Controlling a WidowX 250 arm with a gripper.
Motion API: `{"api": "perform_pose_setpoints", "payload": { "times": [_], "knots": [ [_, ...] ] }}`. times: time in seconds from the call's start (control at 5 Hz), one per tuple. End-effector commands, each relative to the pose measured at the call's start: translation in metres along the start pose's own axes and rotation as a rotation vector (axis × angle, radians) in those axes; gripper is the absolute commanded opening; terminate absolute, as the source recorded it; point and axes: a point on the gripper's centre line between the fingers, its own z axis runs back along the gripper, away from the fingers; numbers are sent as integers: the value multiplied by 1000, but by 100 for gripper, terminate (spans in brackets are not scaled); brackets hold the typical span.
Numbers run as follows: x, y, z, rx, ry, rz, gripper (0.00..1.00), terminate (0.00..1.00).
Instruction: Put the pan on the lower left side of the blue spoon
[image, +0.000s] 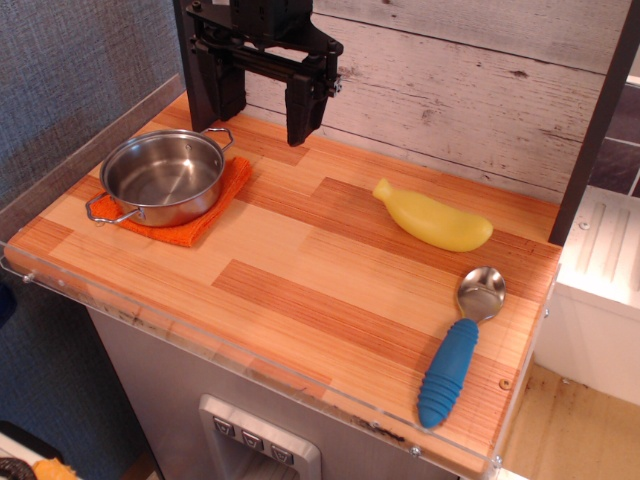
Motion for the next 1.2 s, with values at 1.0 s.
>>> {"api": "perform_pose_setpoints", "payload": {
  "times": [1.0],
  "knots": [
    [-7,61,-87,9,-14,6,100,0]
  ]
}}
